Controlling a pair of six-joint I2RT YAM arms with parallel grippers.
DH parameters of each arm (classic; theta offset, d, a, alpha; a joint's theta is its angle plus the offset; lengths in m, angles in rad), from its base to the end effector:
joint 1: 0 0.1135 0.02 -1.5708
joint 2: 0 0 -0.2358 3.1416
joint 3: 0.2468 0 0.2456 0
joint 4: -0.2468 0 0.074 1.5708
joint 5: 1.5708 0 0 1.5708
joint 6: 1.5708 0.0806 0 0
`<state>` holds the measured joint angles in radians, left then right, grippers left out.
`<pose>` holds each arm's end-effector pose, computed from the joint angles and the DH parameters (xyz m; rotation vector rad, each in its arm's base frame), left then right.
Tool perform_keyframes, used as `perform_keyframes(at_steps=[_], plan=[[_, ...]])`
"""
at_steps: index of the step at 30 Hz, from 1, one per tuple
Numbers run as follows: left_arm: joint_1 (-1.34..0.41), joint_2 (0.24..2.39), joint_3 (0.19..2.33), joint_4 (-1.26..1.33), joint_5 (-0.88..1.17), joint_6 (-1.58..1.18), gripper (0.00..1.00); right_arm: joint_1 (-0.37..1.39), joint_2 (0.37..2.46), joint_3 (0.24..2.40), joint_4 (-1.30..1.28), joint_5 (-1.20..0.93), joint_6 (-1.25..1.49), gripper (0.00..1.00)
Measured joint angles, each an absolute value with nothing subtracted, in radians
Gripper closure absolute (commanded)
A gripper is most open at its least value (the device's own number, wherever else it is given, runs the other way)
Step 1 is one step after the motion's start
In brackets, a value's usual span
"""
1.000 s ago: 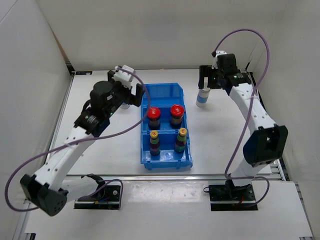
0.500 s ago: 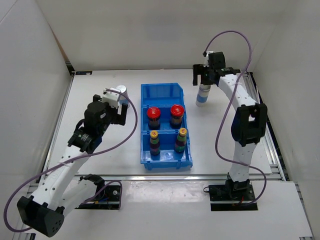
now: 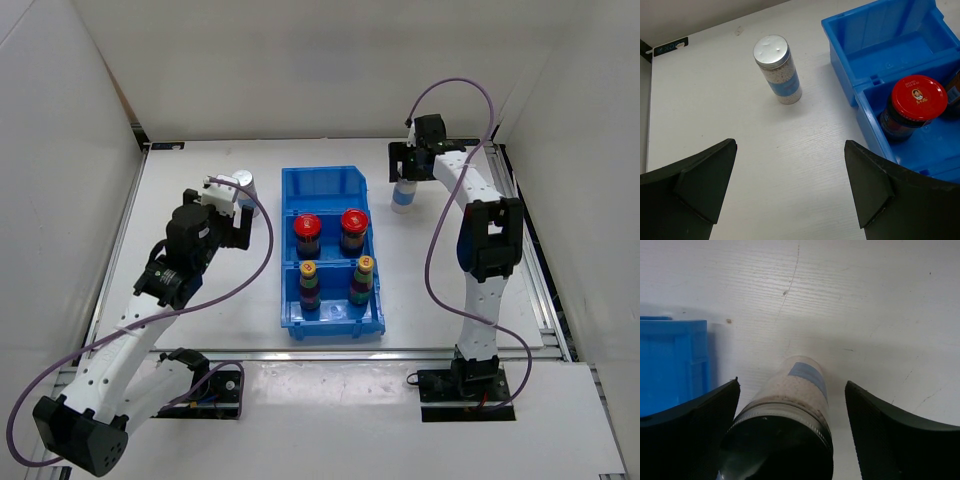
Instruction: Organize the condiment bottles
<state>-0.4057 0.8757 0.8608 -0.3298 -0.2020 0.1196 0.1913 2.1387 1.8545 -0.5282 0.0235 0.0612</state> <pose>0.2379 -0.0846 0.2994 0.3632 1.8733 0.0000 0.4898 0.0929 0.1909 -0.1439 2.3805 0.0918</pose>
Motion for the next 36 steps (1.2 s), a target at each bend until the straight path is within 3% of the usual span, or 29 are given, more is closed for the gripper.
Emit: perform_keyframes(at_steps=[2,5,9,17,26,33,36], plan=[[-0.406,0.876,0.861,-0.329,-0.202,0.119,0.0,0.191,2.139,1.855,-0.528,0.022,0.063,0.26],[-0.406,0.875,0.857,-0.329,-0.202,0.118,0.0,0.191,2.138,1.855,-0.525,0.018,0.07,0.58],[-0.406,0.875,0.854,-0.329,-0.202,0.113,0.0,0.192,2.134,1.855,-0.525,0.029,0.068,0.75],[-0.406,0.872,0.811,-0.315,-0.206,0.105,0.0,0.25,2.015,1.841,-0.589,0.076,0.023,0.84],[-0.406,0.855,0.737,-0.274,-0.258,0.086,0.0,0.451,1.908,2.009,-0.603,-0.02,-0.031,0.84],[-0.405,0.813,0.703,-0.246,-0.285,0.083,0.0,0.485,2.025,2.041,-0.618,-0.057,-0.043,0.83],[-0.405,0.795,0.692,-0.235,-0.297,0.083,0.0,0.484,2.106,2.042,-0.633,-0.056,-0.046,0.76]])
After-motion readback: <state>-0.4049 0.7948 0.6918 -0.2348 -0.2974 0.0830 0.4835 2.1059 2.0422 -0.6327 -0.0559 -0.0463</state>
